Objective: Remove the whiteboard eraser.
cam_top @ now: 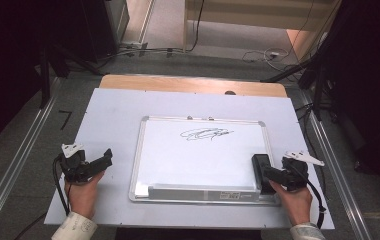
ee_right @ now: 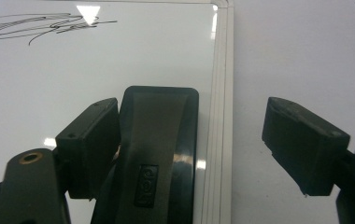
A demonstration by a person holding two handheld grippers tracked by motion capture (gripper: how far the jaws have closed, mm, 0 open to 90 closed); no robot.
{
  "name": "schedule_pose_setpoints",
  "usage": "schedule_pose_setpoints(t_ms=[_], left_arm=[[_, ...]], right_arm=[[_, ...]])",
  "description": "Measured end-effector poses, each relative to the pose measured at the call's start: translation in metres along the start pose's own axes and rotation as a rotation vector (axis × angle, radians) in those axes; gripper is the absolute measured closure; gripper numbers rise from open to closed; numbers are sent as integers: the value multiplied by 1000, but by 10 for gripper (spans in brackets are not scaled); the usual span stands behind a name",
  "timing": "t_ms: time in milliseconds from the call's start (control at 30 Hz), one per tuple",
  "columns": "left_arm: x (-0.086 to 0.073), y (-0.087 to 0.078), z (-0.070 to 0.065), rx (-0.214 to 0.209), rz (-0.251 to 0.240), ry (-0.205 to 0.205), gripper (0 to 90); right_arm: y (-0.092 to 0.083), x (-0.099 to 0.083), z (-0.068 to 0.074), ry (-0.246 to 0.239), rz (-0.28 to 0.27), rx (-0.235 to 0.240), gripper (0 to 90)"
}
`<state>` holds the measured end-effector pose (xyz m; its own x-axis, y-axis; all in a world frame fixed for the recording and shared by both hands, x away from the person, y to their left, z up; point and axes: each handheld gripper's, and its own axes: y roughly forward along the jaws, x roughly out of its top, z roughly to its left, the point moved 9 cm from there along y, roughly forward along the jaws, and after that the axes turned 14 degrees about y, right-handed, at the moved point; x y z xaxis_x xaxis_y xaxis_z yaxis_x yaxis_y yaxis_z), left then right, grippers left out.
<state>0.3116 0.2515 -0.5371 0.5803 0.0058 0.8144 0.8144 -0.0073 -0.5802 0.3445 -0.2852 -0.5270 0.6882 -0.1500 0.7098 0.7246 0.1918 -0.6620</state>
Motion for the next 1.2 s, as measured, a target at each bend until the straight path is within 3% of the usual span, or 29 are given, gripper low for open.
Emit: schedule_pose_setpoints(t_ms=[400, 733, 967, 1200], left_arm=[[0, 0, 0, -1, 0, -1, 63], [0, 0, 0, -2, -2, -2, 63], [0, 0, -1, -2, 1, 0, 64], [0, 0, 0, 0, -2, -2, 63]], right_arm=[[7, -4, 9, -23, 18, -6, 191], [15, -8, 13, -60, 39, -37, 254], [20, -12, 14, -53, 61, -35, 275], [25, -13, 20, -73, 45, -51, 323]])
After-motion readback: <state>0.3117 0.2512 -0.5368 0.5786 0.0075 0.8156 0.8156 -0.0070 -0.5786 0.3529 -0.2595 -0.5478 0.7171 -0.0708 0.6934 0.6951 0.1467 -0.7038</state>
